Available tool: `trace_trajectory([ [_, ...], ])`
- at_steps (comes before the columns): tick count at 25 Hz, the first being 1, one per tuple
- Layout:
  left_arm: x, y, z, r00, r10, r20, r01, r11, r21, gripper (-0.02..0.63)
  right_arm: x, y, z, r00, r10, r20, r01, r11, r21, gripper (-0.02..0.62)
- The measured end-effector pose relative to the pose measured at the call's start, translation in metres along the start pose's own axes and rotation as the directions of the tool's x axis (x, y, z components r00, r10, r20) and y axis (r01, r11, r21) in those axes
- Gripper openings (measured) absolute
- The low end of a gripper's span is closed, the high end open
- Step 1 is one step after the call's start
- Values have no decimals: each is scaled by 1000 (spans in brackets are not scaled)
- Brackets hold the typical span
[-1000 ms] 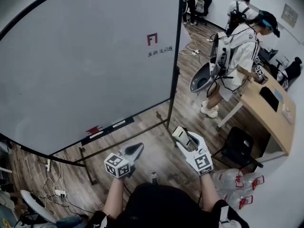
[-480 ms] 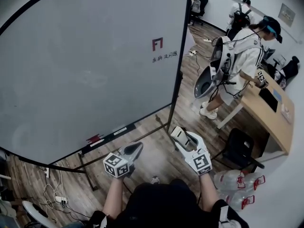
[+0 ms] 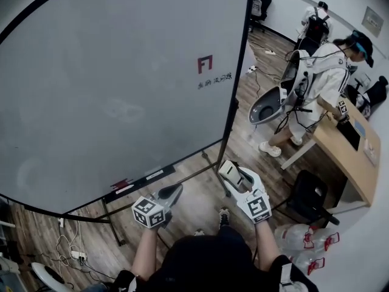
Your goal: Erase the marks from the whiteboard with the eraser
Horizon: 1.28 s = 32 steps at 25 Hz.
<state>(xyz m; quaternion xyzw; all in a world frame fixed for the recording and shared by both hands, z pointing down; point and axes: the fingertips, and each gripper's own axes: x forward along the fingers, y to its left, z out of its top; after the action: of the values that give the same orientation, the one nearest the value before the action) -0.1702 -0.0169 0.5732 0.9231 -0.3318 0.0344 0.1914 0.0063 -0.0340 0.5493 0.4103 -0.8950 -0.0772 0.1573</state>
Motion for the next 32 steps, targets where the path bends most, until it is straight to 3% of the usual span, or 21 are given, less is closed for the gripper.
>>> trace_trajectory([
  [20, 102, 37, 38, 995, 100, 25, -99, 995, -18, 17, 63, -120, -12, 994, 103, 30, -102, 994, -40, 238],
  [32, 140, 48, 54, 974, 221, 47, -220, 975, -30, 17, 95, -172, -1, 974, 202, 100, -194, 977, -87, 238],
])
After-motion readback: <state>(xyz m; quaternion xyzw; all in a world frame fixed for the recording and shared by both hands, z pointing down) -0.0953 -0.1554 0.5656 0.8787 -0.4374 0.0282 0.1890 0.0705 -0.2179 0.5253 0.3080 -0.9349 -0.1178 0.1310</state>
